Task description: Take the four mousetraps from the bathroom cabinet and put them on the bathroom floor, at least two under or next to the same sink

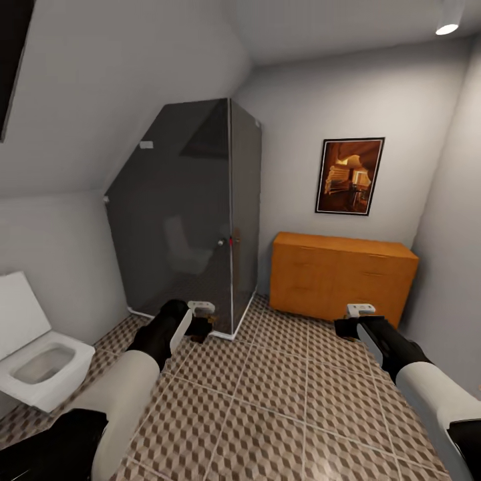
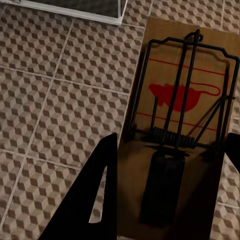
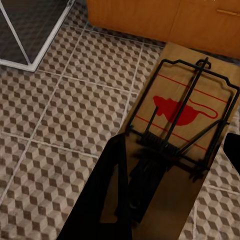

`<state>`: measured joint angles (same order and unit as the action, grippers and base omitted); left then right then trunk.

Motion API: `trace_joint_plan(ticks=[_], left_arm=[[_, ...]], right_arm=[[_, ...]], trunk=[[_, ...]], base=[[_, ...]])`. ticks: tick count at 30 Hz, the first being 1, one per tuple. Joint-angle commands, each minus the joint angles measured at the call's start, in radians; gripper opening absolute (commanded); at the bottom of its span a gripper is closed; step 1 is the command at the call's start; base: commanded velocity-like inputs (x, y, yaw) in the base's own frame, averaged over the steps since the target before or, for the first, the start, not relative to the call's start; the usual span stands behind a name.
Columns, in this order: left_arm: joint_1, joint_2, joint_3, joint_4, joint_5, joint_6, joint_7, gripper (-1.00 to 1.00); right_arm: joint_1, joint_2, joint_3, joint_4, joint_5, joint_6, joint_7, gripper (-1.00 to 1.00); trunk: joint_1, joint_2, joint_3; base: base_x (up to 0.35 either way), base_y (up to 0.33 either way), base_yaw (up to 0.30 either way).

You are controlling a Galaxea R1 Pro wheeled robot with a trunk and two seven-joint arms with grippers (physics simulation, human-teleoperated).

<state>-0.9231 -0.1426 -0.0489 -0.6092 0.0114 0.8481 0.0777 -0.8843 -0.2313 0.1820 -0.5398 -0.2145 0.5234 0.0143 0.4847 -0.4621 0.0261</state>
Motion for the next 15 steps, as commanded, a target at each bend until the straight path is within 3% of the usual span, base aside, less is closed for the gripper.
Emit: trace_joint_plan(ticks=[1, 15], left_arm=[[0.000, 0.000, -0.003, 0.002, 0.000, 0.004, 0.006, -1.00], [0.000, 0.003, -0.003, 0.014, -0.001, 0.003, 0.007, -1.00]], right_arm=[[0.000, -0.002, 0.007, -0.002, -0.008, 0.004, -0.002, -1.00], [-0.001, 0.005, 0.007, -0.002, -0.003, 0.004, -0.004, -1.00]], trunk=[[0.000, -0.001, -0.001], [0.000, -0.001, -0.001]], base=[[-0.345, 0.000, 0.271], [-0.345, 0.000, 0.274]])
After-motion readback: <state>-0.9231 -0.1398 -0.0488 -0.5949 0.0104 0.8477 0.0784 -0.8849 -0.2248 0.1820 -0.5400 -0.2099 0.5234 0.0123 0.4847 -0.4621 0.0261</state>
